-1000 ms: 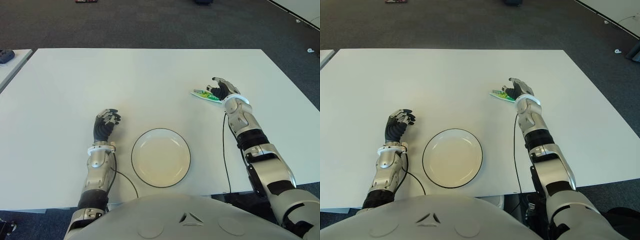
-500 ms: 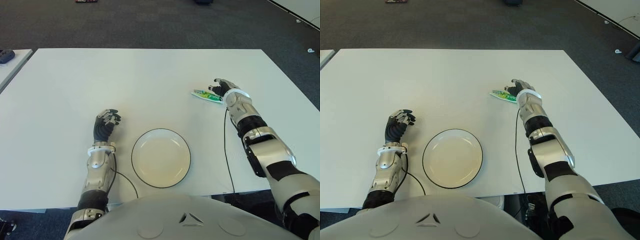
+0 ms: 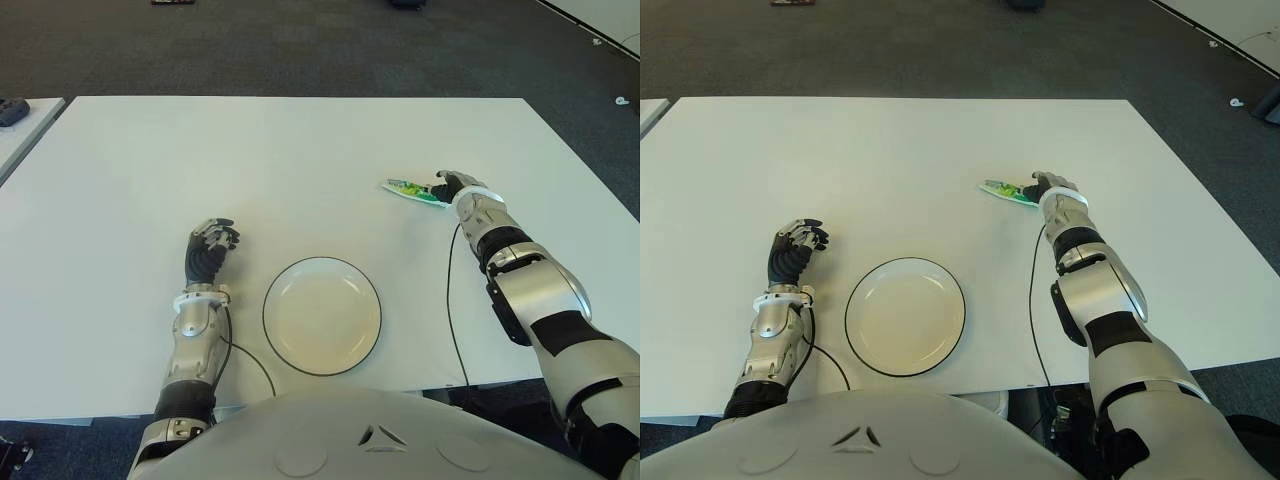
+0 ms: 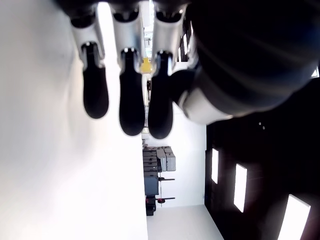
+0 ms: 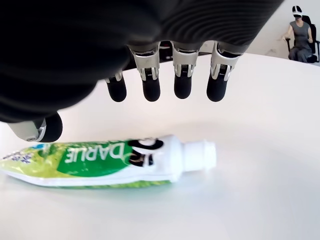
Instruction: Put the toothpaste on the table into the plate.
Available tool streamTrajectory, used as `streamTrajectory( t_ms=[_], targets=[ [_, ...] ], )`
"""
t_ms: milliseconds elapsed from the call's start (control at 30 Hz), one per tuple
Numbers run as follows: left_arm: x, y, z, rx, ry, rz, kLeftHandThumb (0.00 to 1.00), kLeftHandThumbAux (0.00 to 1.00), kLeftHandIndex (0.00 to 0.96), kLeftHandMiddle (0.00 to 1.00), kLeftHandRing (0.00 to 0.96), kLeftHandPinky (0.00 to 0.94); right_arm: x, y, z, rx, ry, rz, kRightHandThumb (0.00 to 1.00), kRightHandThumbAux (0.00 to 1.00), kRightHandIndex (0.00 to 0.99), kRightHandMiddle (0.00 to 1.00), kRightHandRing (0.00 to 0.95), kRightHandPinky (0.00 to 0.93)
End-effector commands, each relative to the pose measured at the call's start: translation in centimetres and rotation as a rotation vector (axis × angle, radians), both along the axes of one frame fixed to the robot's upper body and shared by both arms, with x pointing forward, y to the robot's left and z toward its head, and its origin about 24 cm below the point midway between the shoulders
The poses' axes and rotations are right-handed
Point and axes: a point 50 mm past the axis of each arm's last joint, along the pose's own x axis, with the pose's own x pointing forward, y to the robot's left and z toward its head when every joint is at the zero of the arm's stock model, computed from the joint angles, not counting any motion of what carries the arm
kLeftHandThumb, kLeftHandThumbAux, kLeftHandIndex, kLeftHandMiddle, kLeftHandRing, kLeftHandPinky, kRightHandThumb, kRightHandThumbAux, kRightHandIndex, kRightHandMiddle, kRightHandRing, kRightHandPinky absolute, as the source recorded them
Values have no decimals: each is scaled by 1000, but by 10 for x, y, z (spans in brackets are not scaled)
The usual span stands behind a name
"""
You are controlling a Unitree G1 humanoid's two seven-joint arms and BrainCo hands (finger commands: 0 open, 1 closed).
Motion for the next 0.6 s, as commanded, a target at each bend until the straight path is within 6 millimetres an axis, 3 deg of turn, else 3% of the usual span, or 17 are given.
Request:
streamTrajectory(
  t_ms=[33,600],
  targets=[
    [-5,3,-4,0,32,17,702,716,428,545,550,514,1,4,0,-22,27,8,488,217,0,0,0,0],
    [-9,6,-3,-2,21,42,704,716,428,538,553,544,-9,7,-19,-67,168,32,518,222,0,0,0,0]
  ],
)
